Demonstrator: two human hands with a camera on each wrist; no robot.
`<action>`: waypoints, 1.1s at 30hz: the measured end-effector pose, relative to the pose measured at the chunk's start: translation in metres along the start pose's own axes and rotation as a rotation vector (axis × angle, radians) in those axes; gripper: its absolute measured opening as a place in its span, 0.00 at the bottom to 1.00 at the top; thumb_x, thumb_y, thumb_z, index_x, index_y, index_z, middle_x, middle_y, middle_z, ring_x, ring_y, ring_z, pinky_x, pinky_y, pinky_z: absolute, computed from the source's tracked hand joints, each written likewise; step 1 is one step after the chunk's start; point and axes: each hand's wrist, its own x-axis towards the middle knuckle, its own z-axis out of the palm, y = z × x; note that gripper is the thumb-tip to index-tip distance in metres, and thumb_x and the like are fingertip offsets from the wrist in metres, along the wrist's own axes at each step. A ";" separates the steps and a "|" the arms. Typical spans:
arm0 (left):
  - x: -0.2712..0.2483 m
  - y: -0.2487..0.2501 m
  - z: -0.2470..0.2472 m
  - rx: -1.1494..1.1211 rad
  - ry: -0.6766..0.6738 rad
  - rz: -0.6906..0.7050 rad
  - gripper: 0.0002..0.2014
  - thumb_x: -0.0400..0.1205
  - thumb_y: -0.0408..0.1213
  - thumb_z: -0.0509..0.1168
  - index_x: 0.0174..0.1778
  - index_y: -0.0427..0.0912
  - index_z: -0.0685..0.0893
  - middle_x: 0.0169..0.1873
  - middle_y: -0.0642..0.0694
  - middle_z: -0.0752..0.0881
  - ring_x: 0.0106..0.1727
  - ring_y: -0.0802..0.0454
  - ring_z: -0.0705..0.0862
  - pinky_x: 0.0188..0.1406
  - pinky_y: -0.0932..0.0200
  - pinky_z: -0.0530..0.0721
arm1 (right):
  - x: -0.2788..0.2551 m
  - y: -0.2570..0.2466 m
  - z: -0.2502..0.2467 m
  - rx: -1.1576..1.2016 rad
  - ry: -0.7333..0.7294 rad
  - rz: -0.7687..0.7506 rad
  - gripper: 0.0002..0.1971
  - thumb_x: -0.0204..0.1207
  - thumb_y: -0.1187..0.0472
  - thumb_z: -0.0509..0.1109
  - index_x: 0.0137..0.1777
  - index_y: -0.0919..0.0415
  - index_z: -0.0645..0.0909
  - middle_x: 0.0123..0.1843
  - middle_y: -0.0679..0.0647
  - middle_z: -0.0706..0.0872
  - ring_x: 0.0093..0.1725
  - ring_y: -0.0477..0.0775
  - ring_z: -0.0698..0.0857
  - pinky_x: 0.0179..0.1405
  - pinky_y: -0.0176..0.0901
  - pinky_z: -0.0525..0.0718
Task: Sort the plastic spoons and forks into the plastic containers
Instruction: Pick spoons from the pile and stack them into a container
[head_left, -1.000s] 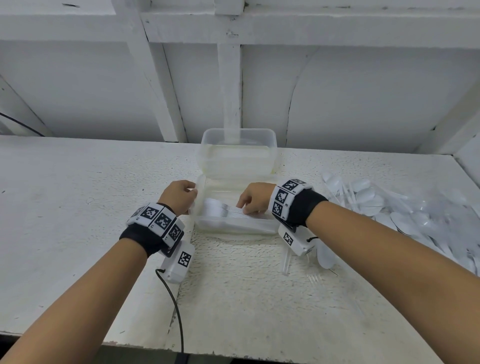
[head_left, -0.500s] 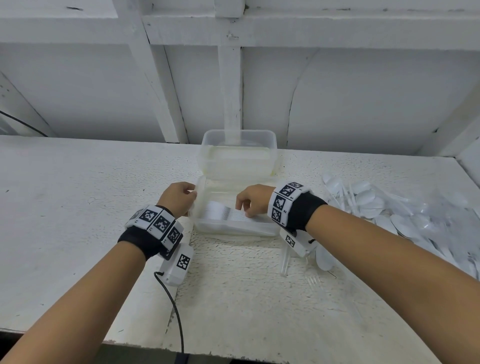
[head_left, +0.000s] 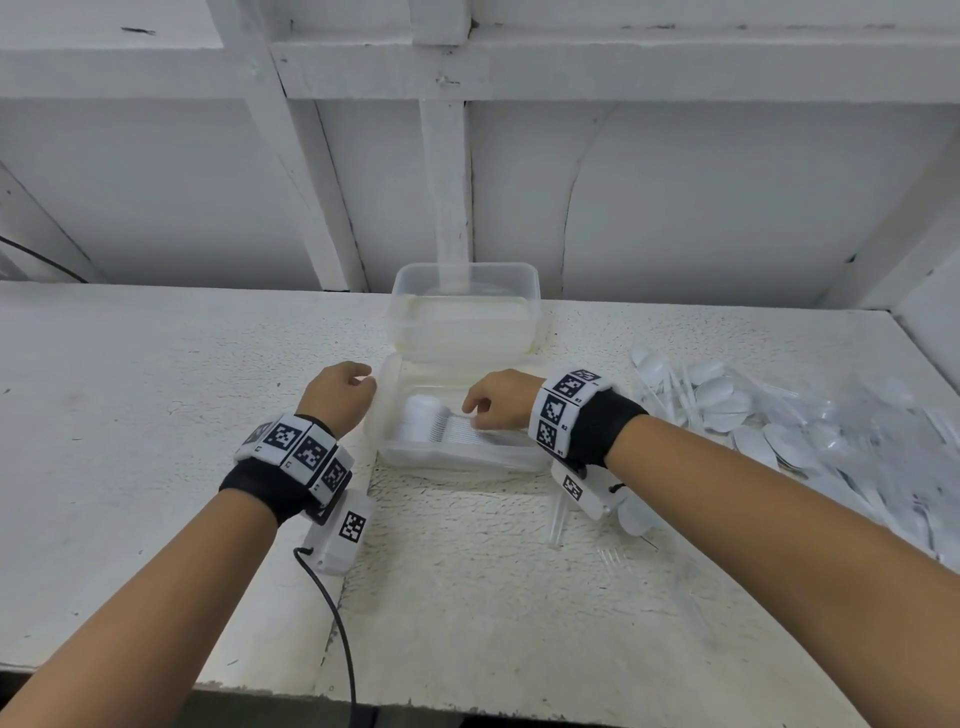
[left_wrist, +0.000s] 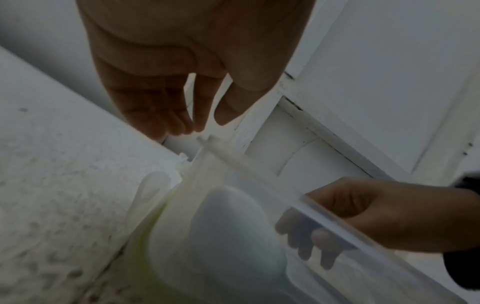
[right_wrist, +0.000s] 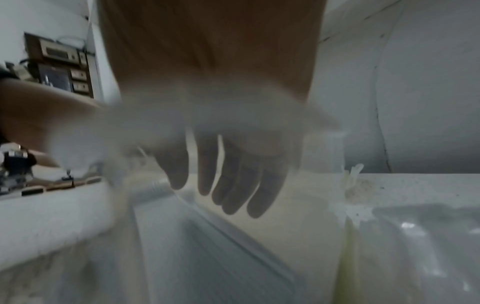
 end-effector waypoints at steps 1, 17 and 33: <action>-0.002 0.004 -0.001 0.034 0.038 0.026 0.19 0.84 0.35 0.56 0.71 0.37 0.75 0.64 0.36 0.81 0.62 0.40 0.79 0.60 0.52 0.76 | -0.003 0.001 -0.003 -0.003 0.015 -0.011 0.19 0.81 0.60 0.63 0.70 0.63 0.76 0.68 0.56 0.79 0.67 0.53 0.77 0.60 0.36 0.71; -0.080 0.172 0.126 0.060 -0.277 0.688 0.12 0.84 0.35 0.57 0.59 0.42 0.84 0.45 0.51 0.82 0.46 0.56 0.77 0.43 0.70 0.68 | -0.191 0.148 -0.037 0.198 0.382 0.279 0.14 0.80 0.58 0.66 0.63 0.58 0.82 0.59 0.55 0.86 0.55 0.49 0.82 0.55 0.35 0.75; -0.093 0.230 0.288 0.757 -0.311 0.668 0.19 0.85 0.42 0.56 0.70 0.38 0.70 0.68 0.39 0.73 0.70 0.39 0.71 0.66 0.44 0.70 | -0.263 0.235 0.044 0.119 0.237 0.468 0.13 0.81 0.59 0.64 0.63 0.59 0.81 0.43 0.46 0.75 0.45 0.46 0.76 0.49 0.34 0.71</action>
